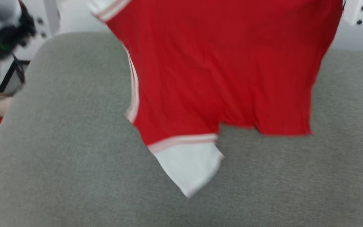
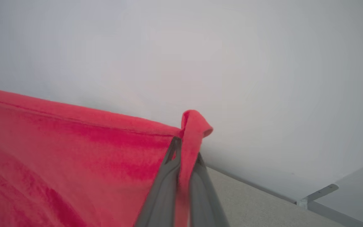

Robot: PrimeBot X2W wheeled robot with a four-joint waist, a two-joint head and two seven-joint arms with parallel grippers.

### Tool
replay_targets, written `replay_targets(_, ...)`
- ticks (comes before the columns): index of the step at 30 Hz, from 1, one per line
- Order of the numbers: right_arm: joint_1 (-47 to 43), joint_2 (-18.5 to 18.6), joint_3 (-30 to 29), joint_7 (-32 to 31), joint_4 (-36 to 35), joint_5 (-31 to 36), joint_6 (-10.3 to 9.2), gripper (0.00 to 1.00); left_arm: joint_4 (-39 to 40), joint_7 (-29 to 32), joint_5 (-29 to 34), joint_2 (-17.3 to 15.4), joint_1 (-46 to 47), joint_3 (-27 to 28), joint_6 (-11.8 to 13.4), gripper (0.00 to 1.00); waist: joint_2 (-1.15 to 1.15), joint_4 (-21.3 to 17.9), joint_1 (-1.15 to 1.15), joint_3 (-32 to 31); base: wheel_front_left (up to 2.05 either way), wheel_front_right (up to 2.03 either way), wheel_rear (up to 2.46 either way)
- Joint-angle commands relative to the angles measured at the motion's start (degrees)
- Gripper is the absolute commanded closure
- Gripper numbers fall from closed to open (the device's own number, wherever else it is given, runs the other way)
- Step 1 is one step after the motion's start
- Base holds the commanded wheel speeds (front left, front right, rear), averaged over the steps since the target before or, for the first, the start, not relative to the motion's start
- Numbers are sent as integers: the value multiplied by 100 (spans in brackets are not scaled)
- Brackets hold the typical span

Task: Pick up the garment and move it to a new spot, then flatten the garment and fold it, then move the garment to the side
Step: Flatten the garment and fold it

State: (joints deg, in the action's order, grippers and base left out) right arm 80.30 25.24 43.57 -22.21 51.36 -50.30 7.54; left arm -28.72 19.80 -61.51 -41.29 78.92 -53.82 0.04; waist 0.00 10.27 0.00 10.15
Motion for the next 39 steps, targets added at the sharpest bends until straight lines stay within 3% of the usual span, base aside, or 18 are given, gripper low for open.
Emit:
replay_targets(1,111,-44,-124,134,58,65,-11,100,-204,-85,98,19,242,50,-55,100,0,-301,0,-287,0,0,0)
replay_targets(12,417,-327,-536,387,134,391,-11,100,-1546,-800,618,418,1384,66,-490,100,0,-596,0,-481,0,0,0)
replay_targets(23,445,-382,-883,409,96,575,-12,100,-2303,-1213,718,680,1926,-51,-705,100,0,-697,0,-392,0,0,0)
replay_targets(31,804,-509,-1298,724,342,1000,-12,100,-2444,-1701,896,675,2395,-186,-737,100,0,-763,0,386,0,0,0)
replay_targets(39,1677,-821,-1720,2105,899,2221,-12,100,-2557,-2667,1349,690,3395,-334,-741,100,0,-901,0,1686,0,0,0)
